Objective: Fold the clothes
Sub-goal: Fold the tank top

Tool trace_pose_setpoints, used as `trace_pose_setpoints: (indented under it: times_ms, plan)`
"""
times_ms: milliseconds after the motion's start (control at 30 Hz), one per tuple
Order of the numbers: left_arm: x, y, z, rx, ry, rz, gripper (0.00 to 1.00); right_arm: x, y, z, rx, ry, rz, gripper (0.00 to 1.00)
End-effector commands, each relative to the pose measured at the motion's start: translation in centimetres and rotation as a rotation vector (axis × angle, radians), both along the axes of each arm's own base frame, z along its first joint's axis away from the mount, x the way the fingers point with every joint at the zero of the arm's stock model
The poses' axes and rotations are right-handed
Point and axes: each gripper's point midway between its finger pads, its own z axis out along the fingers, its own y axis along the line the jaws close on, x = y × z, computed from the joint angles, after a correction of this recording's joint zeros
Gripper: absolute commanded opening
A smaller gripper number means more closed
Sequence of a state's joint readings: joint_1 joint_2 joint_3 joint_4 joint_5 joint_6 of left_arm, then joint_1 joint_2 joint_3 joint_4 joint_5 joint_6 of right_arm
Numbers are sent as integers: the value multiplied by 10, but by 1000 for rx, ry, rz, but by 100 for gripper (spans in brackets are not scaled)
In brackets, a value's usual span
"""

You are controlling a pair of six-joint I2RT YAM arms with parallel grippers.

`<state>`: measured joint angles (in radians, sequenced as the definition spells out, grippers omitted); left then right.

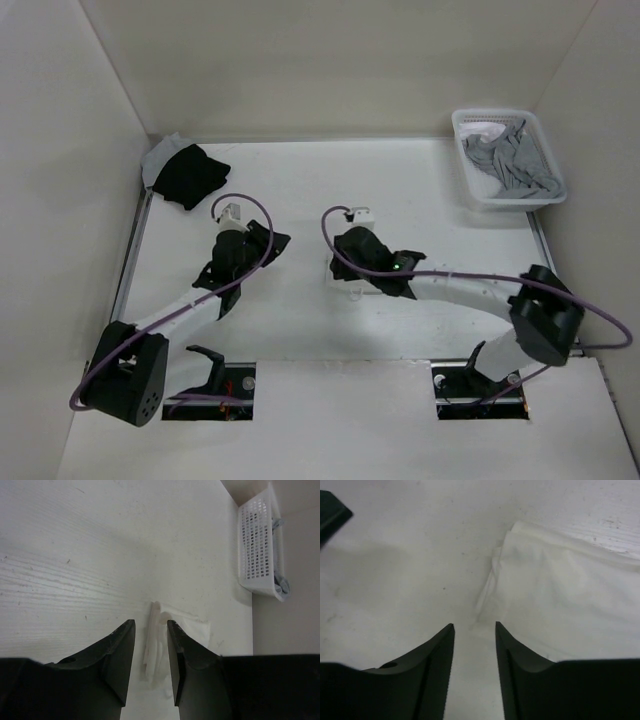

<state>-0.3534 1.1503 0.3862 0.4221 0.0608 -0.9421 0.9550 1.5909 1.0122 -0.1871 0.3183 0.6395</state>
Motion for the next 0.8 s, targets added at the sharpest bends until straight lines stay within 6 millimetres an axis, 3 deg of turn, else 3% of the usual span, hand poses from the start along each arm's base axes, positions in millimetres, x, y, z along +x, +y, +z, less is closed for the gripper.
trace_pose_setpoints:
  times_ms: [0,133,200,267,367,433,600,667,767]
  plan:
    - [9,-8,20,-34,-66,-24,30,14,-12,57,213,-142,-67,40]
    - [13,-20,17,-31,-62,-47,30,24,-38,44,322,-94,-73,5]
    - [15,-27,16,-23,-59,-61,31,26,-48,48,359,-102,-61,1]
    - [15,-32,12,-3,-53,-72,32,29,-68,69,423,-191,-94,2]
    - [16,-31,1,49,-44,-58,37,31,-116,98,528,-333,-202,13]
    - [15,-29,-8,95,-36,-54,42,32,-146,101,568,-388,-287,19]
    - [12,-37,-28,214,-28,-91,47,40,-231,66,593,-438,-599,55]
    - [14,-45,-30,240,-33,-113,49,44,-250,56,574,-431,-653,59]
    - [19,-52,-31,251,-29,-125,52,49,-262,52,568,-427,-682,63]
